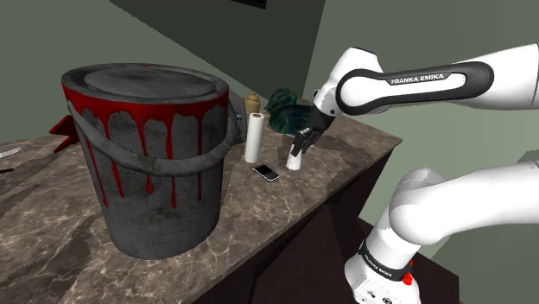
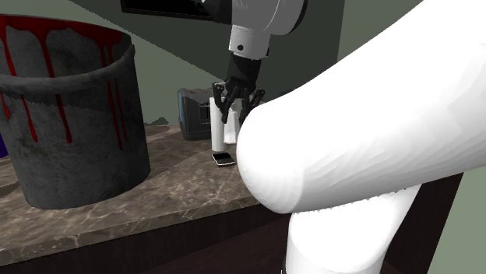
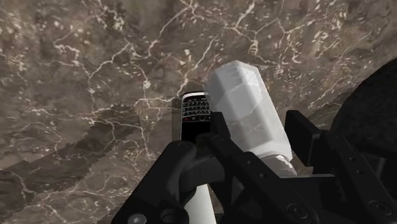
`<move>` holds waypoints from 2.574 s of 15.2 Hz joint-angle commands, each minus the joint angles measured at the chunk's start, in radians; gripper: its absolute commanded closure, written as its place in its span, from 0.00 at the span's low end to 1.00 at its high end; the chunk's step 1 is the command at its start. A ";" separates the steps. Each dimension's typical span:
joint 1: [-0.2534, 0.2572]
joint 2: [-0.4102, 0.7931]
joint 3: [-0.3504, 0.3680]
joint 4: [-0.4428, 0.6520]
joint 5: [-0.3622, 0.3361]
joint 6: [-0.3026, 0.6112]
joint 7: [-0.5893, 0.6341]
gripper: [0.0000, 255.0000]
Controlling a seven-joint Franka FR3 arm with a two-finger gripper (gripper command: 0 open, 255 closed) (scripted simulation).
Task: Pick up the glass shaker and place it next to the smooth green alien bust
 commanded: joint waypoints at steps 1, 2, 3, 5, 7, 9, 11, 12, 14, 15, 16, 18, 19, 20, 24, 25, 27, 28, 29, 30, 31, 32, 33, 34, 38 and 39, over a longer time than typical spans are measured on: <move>0.000 -0.008 0.003 0.024 0.000 -0.032 0.004 1.00; 0.000 -0.012 0.004 0.036 0.000 -0.047 0.006 1.00; 0.000 -0.015 0.005 0.047 -0.001 -0.062 0.007 1.00; 0.000 -0.020 0.007 0.071 -0.001 -0.092 0.011 1.00; 0.000 -0.024 0.009 0.096 -0.001 -0.120 0.014 1.00; 0.000 -0.027 0.011 0.122 0.000 -0.148 0.017 1.00; 0.001 -0.029 0.013 0.147 0.000 -0.176 0.020 1.00; 0.001 -0.029 0.014 0.161 0.000 -0.189 0.022 1.00; 0.002 -0.029 0.015 0.187 0.000 -0.216 0.025 1.00; 0.002 -0.029 0.016 0.201 0.000 -0.229 0.026 1.00; 0.002 -0.028 0.017 0.215 0.000 -0.242 0.027 1.00; 0.003 -0.026 0.018 0.243 0.001 -0.268 0.030 1.00; 0.004 -0.025 0.019 0.257 0.001 -0.281 0.032 1.00; 0.004 -0.023 0.019 0.271 0.001 -0.293 0.033 1.00; 0.006 -0.015 0.022 0.330 0.002 -0.343 0.038 1.00; 0.006 -0.012 0.022 0.345 0.002 -0.355 0.039 1.00; 0.007 -0.007 0.023 0.375 0.003 -0.380 0.042 1.00; 0.008 -0.003 0.024 0.390 0.003 -0.392 0.043 1.00; 0.009 0.000 0.024 0.406 0.003 -0.404 0.044 1.00; 0.009 0.004 0.024 0.421 0.004 -0.416 0.045 1.00; 0.010 0.008 0.025 0.437 0.004 -0.427 0.046 1.00; 0.010 0.012 0.025 0.453 0.004 -0.439 0.048 1.00; 0.010 0.012 0.025 0.454 0.004 -0.441 0.048 1.00; 0.006 0.035 0.004 0.469 -0.004 -0.434 0.026 1.00; -0.004 0.134 -0.080 0.541 -0.029 -0.411 -0.060 1.00; -0.005 0.160 -0.101 0.561 -0.033 -0.407 -0.082 1.00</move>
